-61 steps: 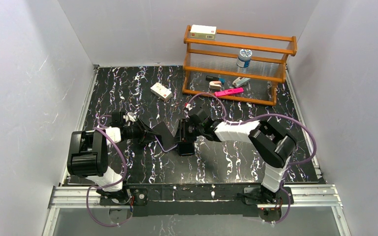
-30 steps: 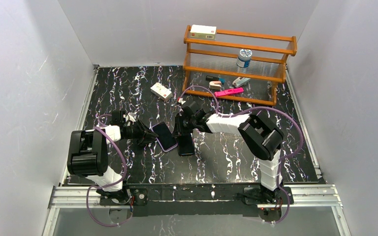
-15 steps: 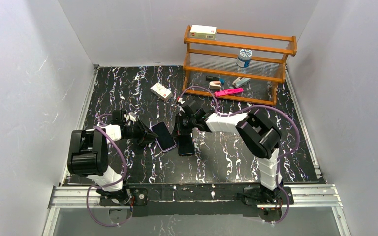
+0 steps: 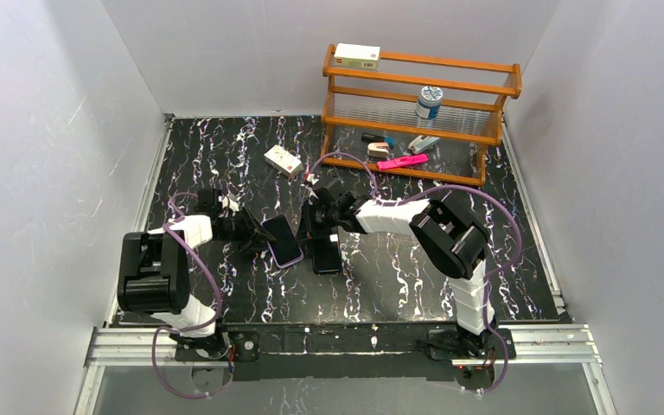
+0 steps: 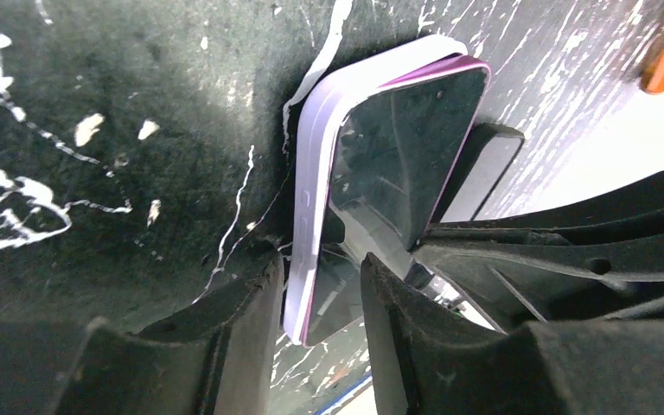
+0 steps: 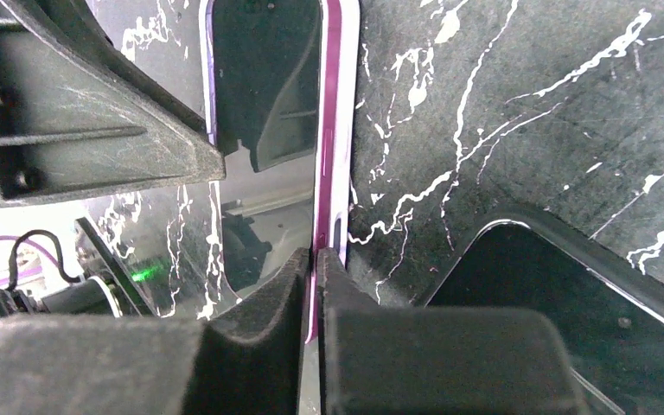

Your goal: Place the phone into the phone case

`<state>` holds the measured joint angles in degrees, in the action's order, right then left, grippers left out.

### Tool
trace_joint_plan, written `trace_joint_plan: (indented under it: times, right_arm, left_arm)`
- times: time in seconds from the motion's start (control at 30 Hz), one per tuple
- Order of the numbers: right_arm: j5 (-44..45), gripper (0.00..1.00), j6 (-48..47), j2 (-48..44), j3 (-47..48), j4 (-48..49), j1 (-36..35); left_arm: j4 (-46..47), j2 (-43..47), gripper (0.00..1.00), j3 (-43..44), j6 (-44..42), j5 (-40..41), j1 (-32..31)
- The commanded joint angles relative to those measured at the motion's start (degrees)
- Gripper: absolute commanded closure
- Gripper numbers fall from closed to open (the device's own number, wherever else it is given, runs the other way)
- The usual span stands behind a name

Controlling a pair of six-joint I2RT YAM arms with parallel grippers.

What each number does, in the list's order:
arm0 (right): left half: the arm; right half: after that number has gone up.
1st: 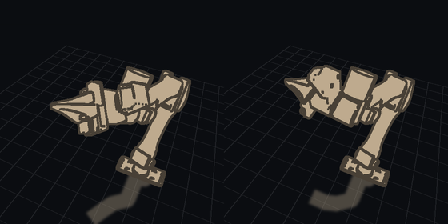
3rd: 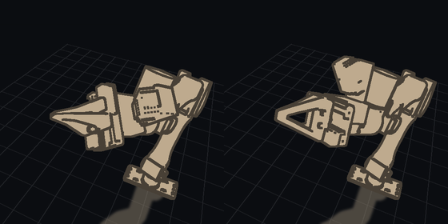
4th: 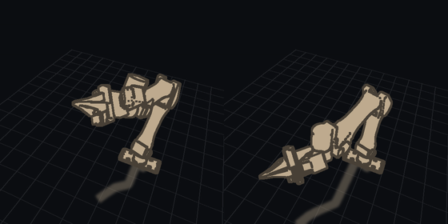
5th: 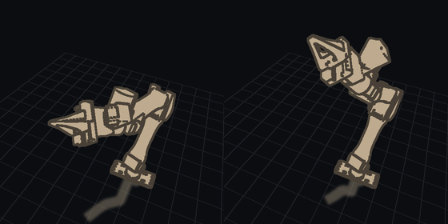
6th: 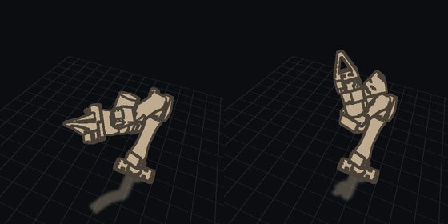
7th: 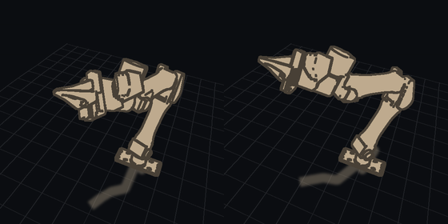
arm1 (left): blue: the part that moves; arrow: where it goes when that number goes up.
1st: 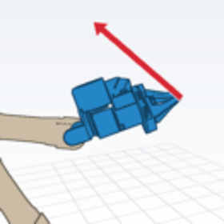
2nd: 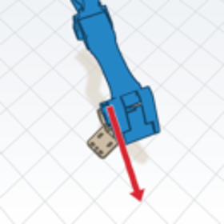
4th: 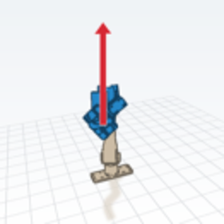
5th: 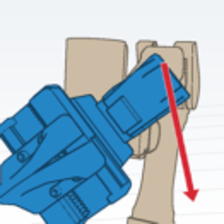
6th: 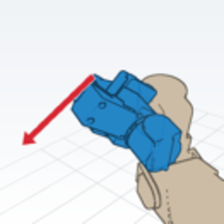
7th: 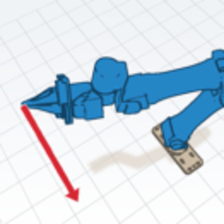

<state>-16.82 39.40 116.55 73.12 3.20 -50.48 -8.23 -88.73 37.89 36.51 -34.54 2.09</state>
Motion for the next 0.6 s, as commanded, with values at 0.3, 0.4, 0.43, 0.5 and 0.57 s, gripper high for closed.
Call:
trace_joint_plan:
  times: [0.3, 0.4, 0.43, 0.5, 0.57]
  right_arm:
    - [-2.4, 0.55, 0.0, -3.1, -2.2, 3.1, 0.0]
    - [-3.5, 0.48, 1.1, -2.0, -2.9, 5.1, 0.0]
    - [-3.7, 0.45, 1.4, -1.4, -2.9, 5.5, 0.0]
    - [-4.0, 0.40, 1.8, -0.5, -2.5, 5.7, 0.0]
    - [-4.5, 0.37, 2.0, 0.4, -1.8, 5.7, 0.0]
  left_arm:
    - [-8.2, 4.4, 0.60, 3.5, -2.0, 9.0, 0.0]
    - [-5.9, 4.0, 0.60, 2.8, -1.1, 6.3, -0.1]
    - [-5.1, 3.6, 0.60, 2.5, -0.8, 5.3, 0.0]
    - [-3.7, 2.3, 0.60, 1.8, -0.3, 3.8, 0.0]
    - [-3.0, 1.2, 0.61, 1.4, -0.1, 3.1, -0.1]
